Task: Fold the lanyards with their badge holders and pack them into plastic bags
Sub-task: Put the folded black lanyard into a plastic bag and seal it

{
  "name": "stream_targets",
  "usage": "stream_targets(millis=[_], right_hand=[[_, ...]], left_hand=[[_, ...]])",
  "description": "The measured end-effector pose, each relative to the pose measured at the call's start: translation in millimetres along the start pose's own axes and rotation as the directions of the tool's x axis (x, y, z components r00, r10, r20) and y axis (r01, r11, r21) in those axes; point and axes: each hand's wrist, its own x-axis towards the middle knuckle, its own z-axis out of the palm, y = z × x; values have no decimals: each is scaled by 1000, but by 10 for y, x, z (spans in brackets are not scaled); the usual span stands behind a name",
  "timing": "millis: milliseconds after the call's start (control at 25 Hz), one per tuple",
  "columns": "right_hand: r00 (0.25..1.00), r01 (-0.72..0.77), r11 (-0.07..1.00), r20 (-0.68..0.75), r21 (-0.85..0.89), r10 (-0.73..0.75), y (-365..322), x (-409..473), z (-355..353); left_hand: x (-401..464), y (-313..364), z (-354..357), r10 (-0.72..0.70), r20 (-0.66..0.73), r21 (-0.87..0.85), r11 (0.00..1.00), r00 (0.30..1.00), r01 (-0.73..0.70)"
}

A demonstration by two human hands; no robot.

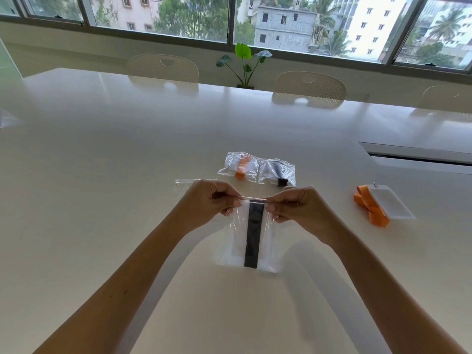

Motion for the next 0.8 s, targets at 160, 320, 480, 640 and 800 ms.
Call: stream_targets(millis=[160, 320, 480, 640, 800], right_hand=[[998, 62, 992, 39, -106, -58, -49, 45, 5], [995, 94, 985, 36, -145, -90, -92, 72, 5], [998, 44, 997, -43, -59, -47, -138, 100, 35], [994, 19, 1000, -105, 0, -19, -233, 131, 38], [979, 38, 997, -197, -74, -52, -266, 176, 62]], left_hand=[[-4, 7, -30, 38, -25, 106, 994, 999, -35], [-9, 62, -75, 74, -53, 155, 986, 996, -65], [-7, 154, -159, 116, -53, 145, 984, 992, -107], [8, 271, -209, 87, -134, 21, 996, 987, -85], [53, 300, -226, -32, -218, -31, 999, 976, 26]])
